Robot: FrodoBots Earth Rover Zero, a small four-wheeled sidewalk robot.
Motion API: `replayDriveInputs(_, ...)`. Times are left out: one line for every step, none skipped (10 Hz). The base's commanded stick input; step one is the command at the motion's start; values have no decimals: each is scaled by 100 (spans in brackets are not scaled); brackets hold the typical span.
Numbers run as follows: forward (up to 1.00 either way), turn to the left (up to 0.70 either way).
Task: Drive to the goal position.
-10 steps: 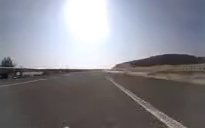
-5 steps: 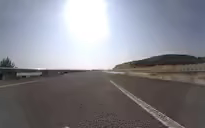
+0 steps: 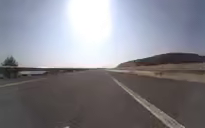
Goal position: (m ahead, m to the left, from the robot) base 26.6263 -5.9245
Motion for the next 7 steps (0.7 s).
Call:
replayDriveInputs(100, 0)
replayDriveInputs(100, 0)
replayDriveInputs(100, 0)
replayDriveInputs(100, 0)
replayDriveInputs(100, 0)
replayDriveInputs(100, 0)
replayDriveInputs(100, 0)
